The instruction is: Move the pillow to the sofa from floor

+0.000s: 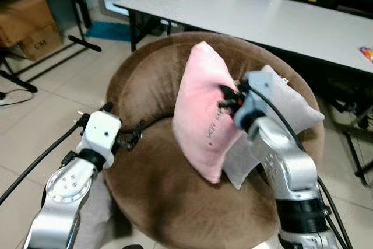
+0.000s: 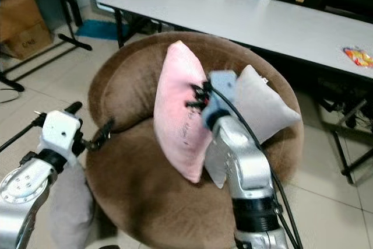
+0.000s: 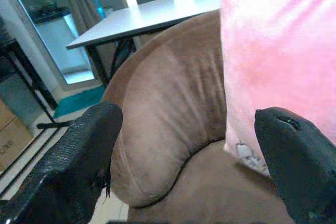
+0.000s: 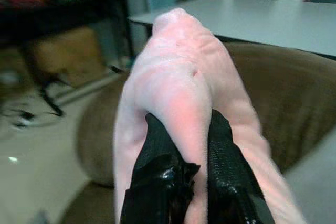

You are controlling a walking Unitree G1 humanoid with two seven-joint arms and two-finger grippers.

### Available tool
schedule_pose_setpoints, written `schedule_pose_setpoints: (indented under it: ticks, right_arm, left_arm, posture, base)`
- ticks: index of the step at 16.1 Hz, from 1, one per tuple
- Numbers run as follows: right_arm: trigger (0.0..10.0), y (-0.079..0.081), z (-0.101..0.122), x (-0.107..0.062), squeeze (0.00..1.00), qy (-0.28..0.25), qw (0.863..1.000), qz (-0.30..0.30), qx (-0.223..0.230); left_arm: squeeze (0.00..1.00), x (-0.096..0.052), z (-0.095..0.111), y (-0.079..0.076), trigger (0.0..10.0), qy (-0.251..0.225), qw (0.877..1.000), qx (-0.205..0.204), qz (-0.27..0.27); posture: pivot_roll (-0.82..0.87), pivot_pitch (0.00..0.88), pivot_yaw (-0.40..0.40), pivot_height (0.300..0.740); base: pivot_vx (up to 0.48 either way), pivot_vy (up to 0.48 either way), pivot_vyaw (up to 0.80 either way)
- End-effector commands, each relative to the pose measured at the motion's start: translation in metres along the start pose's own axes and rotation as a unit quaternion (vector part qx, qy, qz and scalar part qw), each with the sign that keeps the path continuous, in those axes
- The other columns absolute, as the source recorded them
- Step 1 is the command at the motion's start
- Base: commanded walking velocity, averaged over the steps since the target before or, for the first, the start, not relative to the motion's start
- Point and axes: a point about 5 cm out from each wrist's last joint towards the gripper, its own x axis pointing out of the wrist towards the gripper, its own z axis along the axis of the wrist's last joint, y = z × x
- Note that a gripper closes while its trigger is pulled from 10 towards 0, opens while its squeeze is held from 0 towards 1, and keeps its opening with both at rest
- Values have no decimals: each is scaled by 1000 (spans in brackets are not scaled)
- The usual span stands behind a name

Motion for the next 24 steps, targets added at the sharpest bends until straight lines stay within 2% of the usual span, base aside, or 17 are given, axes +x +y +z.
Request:
schedule_pose_setpoints:
  ticks: [1,3,5,6,7,8,9,11,13,15,16,17,18,21,24]
  right_arm:
    - [10000,-3,6,2,0,-6,1000,3,18]
    - [10000,0,5,8,0,5,999,12,42]
    - [10000,15,8,18,0,22,994,57,92]
    - [10000,18,9,20,0,26,992,67,100]
    - [10000,25,10,21,0,35,989,88,114]
    - [10000,33,7,22,0,65,980,112,153]
    - [10000,36,3,24,0,85,972,118,186]
    - [10000,33,-2,27,0,97,968,94,210]
    - [10000,14,-14,36,0,114,970,30,212]
    - [10000,-16,-33,45,0,139,971,-52,190]
    - [10000,-21,-36,47,0,140,971,-65,185]
    - [10000,-32,-42,50,0,128,970,-88,186]
    - [10000,-43,-48,52,0,113,965,-102,215]
    - [10000,-72,-58,48,0,102,965,-151,190]
    - [10000,-92,-53,44,0,70,958,-190,205]
  left_arm:
    - [0,-1,4,-2,10000,-6,1000,-3,-21]
    - [0,-4,4,-4,10000,-2,999,-9,-47]
    - [0,-8,-1,-5,10000,22,995,-9,-102]
    - [0,-9,-2,-5,10000,25,993,-10,-111]
    - [0,-11,-2,-5,10000,29,992,-13,-123]
    - [0,-12,-1,-5,10000,29,991,-11,-131]
    - [0,-12,-1,-5,10000,29,990,-11,-136]
    - [0,-12,-1,-5,10000,29,990,-13,-139]
    - [0,-13,-1,-6,10000,33,988,-15,-149]
    - [0,-14,-2,-6,10000,37,987,-18,-153]
    - [0,-14,-3,-7,10000,37,987,-18,-153]
    - [0,-14,-3,-7,10000,38,987,-19,-154]
    - [0,-14,-3,-7,10000,39,987,-20,-155]
    - [0,-19,-8,-9,10000,56,984,-34,-168]
    - [0,-27,-13,-10,10000,69,979,-53,-183]
  posture:
    - [76,0,-79,740]
    - [74,0,-76,740]
    - [73,0,-70,740]
    - [73,0,-70,740]
    - [71,0,-68,740]
    - [67,0,-64,740]
    - [65,0,-62,740]
    - [65,0,-62,740]
    - [66,0,-63,740]
    - [66,0,-65,740]
    - [66,0,-65,740]
    - [65,0,-65,740]
    - [65,0,-65,740]
    - [81,0,-76,740]
    - [83,0,-79,740]
  base:
    - [0,0,0]
    - [0,0,0]
    - [0,0,0]
    - [0,0,0]
    - [0,0,0]
    - [0,0,0]
    - [0,0,0]
    - [0,0,0]
    - [0,0,0]
    - [0,0,0]
    - [0,0,0]
    - [0,0,0]
    - [0,0,0]
    - [0,0,0]
    - [0,0,0]
